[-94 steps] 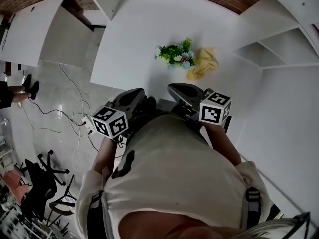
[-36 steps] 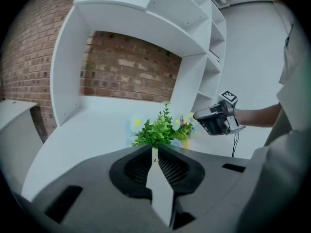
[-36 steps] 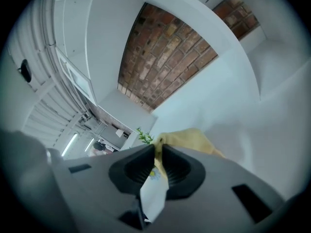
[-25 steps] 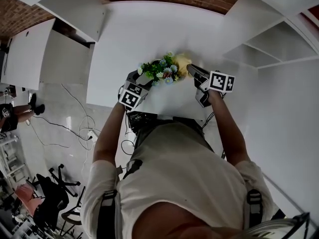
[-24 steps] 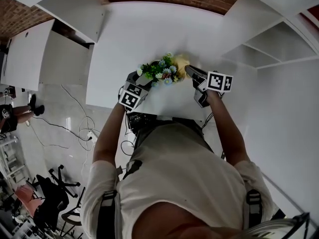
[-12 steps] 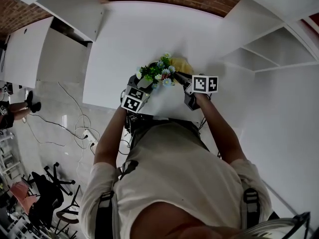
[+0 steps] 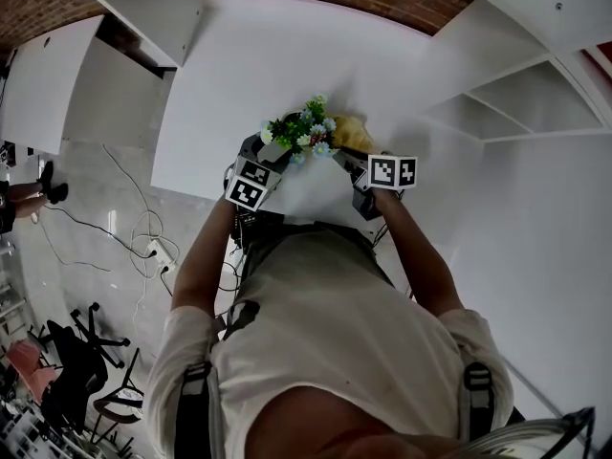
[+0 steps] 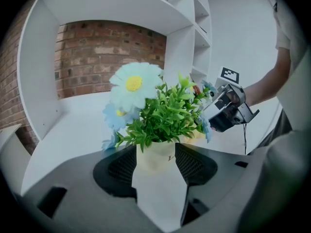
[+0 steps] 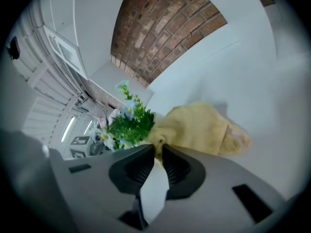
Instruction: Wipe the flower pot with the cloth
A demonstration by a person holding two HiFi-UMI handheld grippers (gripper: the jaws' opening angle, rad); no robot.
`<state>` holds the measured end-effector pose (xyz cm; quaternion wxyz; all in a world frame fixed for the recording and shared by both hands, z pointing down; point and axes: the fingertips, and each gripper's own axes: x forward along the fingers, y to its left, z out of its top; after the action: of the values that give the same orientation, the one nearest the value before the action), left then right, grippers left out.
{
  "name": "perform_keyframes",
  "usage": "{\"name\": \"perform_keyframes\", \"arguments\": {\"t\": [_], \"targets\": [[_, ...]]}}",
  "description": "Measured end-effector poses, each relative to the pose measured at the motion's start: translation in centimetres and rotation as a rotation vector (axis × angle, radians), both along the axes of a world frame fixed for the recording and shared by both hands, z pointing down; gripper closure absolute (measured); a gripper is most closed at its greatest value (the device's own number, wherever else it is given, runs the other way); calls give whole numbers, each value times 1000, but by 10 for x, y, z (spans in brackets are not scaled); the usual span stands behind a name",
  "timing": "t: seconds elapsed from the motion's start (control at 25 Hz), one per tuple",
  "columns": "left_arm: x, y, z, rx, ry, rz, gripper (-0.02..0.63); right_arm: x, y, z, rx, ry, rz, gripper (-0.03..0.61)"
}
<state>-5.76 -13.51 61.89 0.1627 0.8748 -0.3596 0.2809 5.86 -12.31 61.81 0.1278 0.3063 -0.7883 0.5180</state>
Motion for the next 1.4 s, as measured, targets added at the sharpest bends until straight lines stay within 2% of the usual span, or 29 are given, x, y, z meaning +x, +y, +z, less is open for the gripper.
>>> {"name": "perform_keyframes", "arguments": {"t": [0.16, 0.24, 0.48, 1.04, 1.24, 1.4], "targets": [[3, -6, -5, -14, 11, 35, 350, 15, -31, -33, 59, -92, 110, 517], [5, -5, -5, -16, 11, 39, 350, 15, -43, -39, 82, -95, 131, 517], [10, -1, 0, -20, -9, 38, 350, -4, -35, -13, 53, -34, 65, 517], [8, 17, 8, -15, -26, 19, 351, -24, 18, 1, -40, -67, 21, 517], [-1, 16, -6, 18, -35, 31, 351, -14, 12, -9, -16, -88, 54, 517], [2, 3, -21, 35, -19, 77, 347, -4, -2, -26, 17, -133, 114, 517]]}}
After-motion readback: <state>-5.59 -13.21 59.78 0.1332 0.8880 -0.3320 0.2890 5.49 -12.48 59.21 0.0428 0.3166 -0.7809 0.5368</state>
